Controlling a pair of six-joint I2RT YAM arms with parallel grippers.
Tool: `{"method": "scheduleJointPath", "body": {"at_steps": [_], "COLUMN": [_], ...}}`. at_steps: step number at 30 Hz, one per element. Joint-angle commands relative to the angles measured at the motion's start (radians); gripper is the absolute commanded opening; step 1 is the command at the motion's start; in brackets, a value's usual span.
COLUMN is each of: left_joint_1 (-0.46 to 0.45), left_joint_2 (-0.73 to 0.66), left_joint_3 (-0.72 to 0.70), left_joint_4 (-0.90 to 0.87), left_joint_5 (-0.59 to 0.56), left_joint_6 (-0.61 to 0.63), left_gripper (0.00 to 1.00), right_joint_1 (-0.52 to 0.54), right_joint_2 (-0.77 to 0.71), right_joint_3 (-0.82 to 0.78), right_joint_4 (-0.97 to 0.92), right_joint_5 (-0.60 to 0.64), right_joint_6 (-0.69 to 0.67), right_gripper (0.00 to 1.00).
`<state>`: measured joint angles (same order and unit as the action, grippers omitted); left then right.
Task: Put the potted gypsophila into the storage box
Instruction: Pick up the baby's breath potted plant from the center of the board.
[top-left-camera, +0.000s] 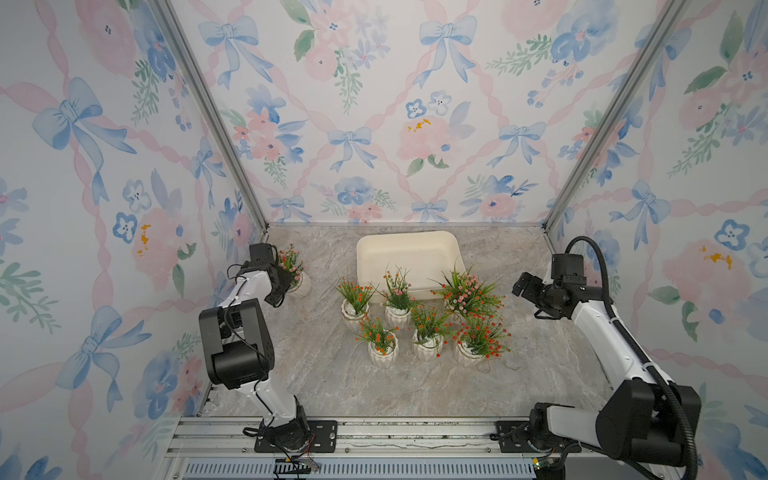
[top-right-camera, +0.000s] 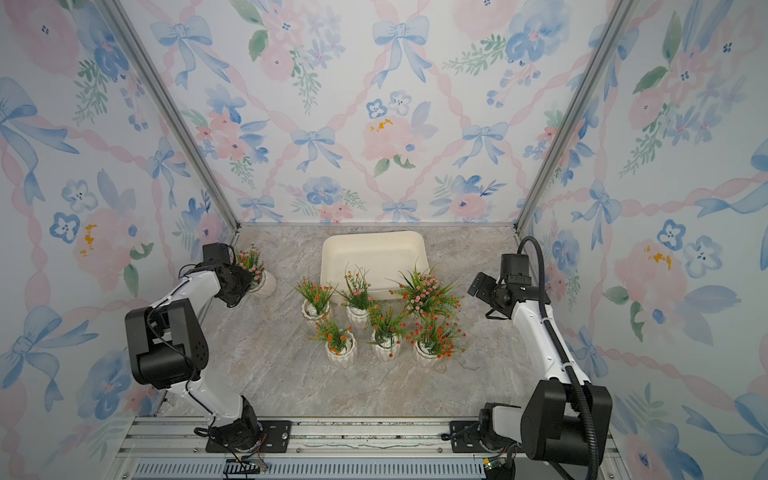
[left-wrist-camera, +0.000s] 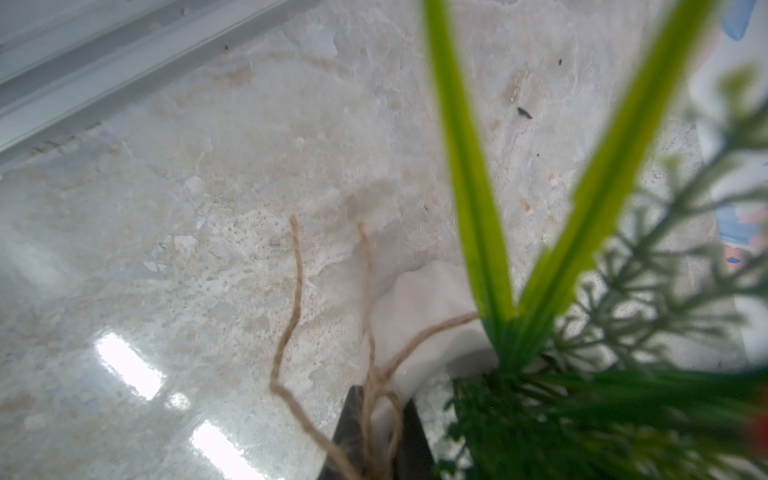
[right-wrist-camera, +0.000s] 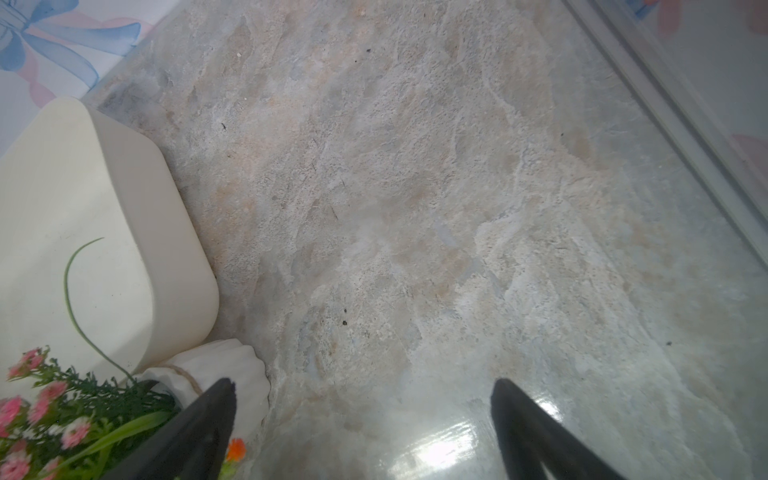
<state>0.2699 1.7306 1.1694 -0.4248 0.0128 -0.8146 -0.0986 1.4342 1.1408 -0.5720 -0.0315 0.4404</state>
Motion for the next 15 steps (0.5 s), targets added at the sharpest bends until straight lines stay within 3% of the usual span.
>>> {"method": "scheduleJointPath", "body": {"at_steps": [1, 15], "left_joint_1": [-0.021, -0.159], "left_joint_2": [-0.006, -0.002], "left_joint_3": [0.034, 0.213], "left_joint_4": [-0.029, -0.141], "left_joint_5": [0.073, 0.018], "left_joint_6": [0.026, 0.143], "left_gripper": [0.0, 0.0], "right_joint_1": [-0.01, -0.01], "right_joint_2": [0.013, 0.009], "right_joint_3": [0.008, 0.004], "right_joint_4": [-0.007, -0.009], "right_joint_5": [-0.012, -0.028], "right_joint_6": [-0.016, -0.017], "right_gripper": [0.97, 0.97]}}
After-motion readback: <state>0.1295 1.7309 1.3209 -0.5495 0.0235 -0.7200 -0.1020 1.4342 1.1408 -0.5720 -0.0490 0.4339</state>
